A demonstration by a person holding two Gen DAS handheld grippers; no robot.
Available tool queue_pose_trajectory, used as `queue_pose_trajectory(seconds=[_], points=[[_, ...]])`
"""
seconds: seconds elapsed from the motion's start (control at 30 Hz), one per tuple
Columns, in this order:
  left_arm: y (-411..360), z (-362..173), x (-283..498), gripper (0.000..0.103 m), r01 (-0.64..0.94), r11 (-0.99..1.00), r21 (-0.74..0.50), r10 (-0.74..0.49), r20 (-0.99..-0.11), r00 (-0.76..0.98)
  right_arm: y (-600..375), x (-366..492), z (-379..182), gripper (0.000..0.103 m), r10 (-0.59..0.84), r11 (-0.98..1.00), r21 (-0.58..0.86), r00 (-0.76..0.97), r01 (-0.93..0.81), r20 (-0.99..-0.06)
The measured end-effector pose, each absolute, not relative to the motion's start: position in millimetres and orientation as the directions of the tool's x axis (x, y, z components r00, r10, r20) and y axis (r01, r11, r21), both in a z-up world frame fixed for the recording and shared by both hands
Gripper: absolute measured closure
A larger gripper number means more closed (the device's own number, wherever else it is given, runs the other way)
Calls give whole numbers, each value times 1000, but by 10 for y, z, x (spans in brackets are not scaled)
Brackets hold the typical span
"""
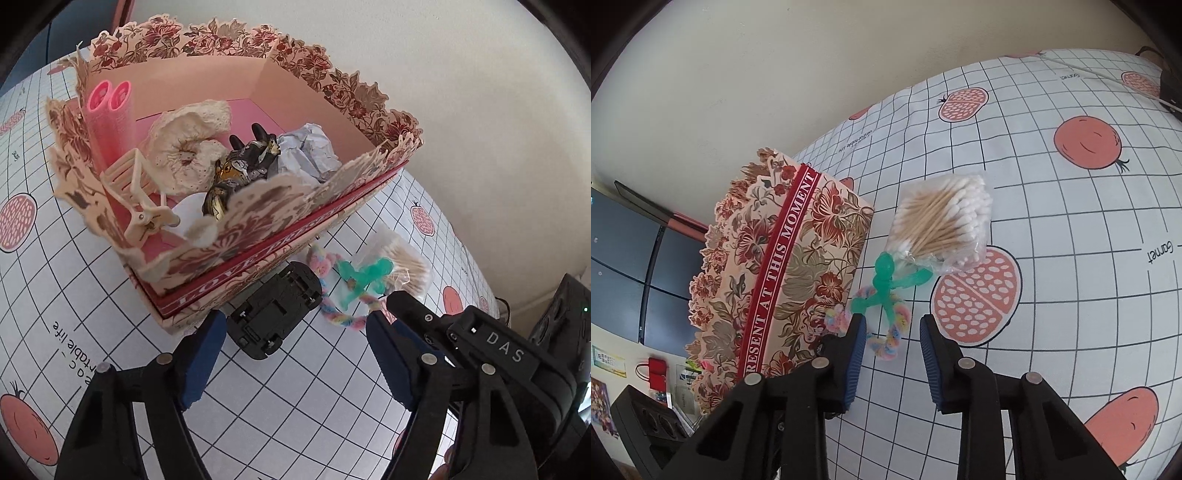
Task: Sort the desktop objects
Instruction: 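Close the right tool on the rainbow braided rope toy and lift it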
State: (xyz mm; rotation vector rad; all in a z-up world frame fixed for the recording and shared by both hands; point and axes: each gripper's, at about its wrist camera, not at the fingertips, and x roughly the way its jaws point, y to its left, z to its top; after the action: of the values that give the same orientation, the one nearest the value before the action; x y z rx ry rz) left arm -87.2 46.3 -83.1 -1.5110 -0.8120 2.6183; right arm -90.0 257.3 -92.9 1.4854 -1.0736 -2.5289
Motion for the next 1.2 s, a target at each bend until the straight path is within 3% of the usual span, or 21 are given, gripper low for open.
queue_pose_trajectory(seconds=[0.23,0.3,0.4,1.2], points=[[373,-843,-867,27,275,-828,-490,297,-797,-525,2545,-928,-1069,77,-363,-743,581,-528,-334,-768],[342,-846,-854,27,286,-818,-499,304,-798,-521,2524,-944,-1104,89,-375,-732,593,-528,-336,-762],[316,-859,-855,27,293,-812,-505,313,-800,-511,2509,-950,-1123,93,-372,-724,598,-535,-345,-759],[401,-839,-932,27,263,-849,-458,290,-820,-493,3170,-644,-411,95,-204,-759,550,-675,-349,-709]])
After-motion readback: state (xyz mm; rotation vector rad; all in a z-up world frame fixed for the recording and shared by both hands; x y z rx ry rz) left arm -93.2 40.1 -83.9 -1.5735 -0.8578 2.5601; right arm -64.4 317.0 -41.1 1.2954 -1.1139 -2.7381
